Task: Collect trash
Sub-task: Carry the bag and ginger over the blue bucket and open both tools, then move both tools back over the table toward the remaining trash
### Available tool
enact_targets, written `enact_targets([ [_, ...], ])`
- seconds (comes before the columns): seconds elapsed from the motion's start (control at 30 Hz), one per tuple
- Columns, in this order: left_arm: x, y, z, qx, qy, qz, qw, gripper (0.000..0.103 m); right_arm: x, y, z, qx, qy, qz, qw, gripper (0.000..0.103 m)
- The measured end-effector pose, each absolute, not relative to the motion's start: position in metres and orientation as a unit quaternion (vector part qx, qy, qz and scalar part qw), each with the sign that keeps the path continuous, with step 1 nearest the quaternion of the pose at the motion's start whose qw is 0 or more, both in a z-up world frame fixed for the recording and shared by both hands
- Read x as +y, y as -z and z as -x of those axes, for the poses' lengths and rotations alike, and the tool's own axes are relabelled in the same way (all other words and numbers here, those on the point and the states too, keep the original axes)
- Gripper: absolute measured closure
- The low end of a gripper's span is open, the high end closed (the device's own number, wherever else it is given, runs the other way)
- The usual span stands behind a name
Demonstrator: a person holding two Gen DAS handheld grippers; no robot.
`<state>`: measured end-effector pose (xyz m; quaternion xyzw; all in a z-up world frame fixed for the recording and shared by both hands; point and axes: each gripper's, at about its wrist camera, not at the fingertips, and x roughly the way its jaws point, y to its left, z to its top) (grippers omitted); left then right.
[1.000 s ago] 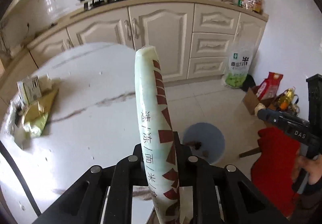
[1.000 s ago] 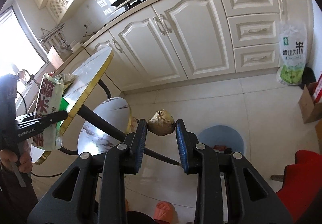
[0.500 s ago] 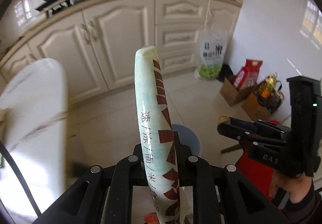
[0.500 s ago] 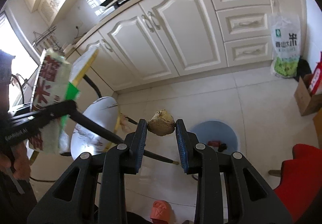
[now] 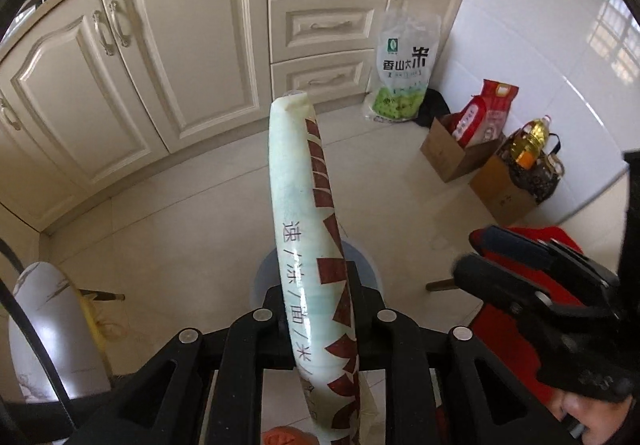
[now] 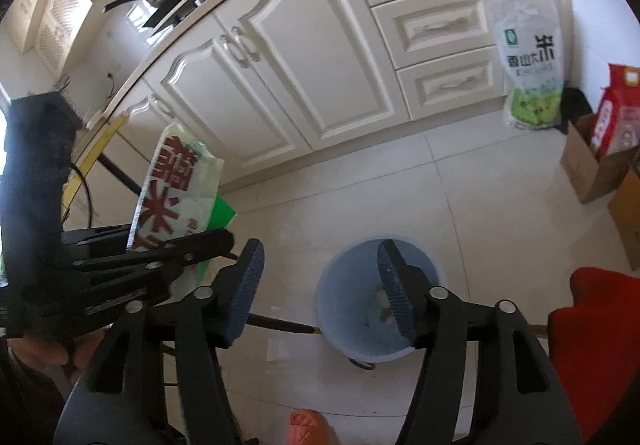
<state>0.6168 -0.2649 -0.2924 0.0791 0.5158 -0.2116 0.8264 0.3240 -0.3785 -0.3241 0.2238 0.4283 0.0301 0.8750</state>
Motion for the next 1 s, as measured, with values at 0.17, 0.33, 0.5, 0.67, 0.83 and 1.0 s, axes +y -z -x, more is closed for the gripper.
enact_targets([
  [0.17,-0.285,0.302,-0.617,0.504,0.193,-0.099,0.836,0.042,-0.385,0.321,-0.319,0.431,-0.010,-0.216,0.876,0.039],
  [0.33,-0.289,0.285,-0.587,0.487,0.186,-0.099,0.848,0.039,-0.384,0.307,-0.306,0.421,0.000,-0.220,0.880,0.037],
  [0.5,-0.273,0.248,-0.546,0.460,0.186,-0.100,0.862,0.033,-0.371,0.274,-0.291,0.402,-0.004,-0.208,0.892,0.033],
  [0.67,-0.234,0.202,-0.484,0.435,0.169,-0.102,0.879,0.033,-0.353,0.235,-0.274,0.378,-0.010,-0.195,0.905,0.026],
  [0.83,-0.185,0.147,-0.413,0.393,0.158,-0.080,0.902,0.030,-0.318,0.184,-0.255,0.345,-0.025,-0.170,0.923,0.018],
  [1.0,-0.115,0.093,-0.342,0.340,0.137,-0.059,0.929,0.021,-0.269,0.131,-0.243,0.309,-0.053,-0.139,0.939,0.015],
])
